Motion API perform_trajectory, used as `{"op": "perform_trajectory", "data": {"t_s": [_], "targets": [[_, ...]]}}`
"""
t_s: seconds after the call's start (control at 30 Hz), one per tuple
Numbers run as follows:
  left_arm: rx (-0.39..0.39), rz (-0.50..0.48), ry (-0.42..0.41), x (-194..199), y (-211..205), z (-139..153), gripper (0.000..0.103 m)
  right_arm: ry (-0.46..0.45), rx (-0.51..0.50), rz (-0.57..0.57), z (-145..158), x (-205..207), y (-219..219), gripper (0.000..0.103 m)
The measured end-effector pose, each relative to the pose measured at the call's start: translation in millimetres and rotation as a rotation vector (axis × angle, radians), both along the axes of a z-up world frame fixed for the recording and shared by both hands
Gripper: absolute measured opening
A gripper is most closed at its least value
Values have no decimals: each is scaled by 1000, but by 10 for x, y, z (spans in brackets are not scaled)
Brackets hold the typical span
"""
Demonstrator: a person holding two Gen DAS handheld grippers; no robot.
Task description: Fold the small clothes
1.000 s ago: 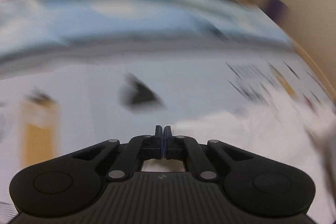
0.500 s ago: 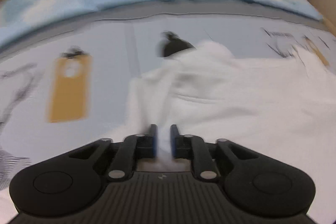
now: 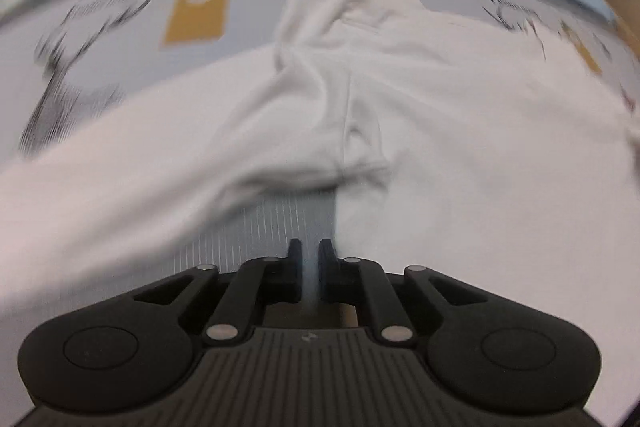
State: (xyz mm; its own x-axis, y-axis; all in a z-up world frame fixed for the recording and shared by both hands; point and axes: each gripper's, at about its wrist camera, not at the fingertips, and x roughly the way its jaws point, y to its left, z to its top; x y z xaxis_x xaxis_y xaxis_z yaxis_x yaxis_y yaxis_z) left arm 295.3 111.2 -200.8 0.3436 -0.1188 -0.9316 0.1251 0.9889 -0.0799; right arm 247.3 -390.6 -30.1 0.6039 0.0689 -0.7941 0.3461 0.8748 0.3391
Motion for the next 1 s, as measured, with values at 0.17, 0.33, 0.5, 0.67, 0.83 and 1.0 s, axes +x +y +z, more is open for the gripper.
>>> {"op": "perform_trajectory", "data": {"t_s": [0.17,0.33,0.5,0.67,0.83,1.0], "targets": [[-95,32,-73,-631,-37,343,29,-40,-111,24,96,-407,-15,38],[-70,65,-34,-1180,-28,248,30,45,-78,34,-60,-986,-46,18],[-120,190,45,-1384,84,22,40,194,-39,96,-417,-1560,89,18],[-93,221,122,-1552,98,-170,45,387,-59,104,-913,-1938,179,26],[-59,191,141,-1656,11,-276,42,433,-98,129,-1053,-2183,262,27],[-14,166,119,-1586,-168,-346,39,431,-101,130,-1037,-2362,356,27]]}}
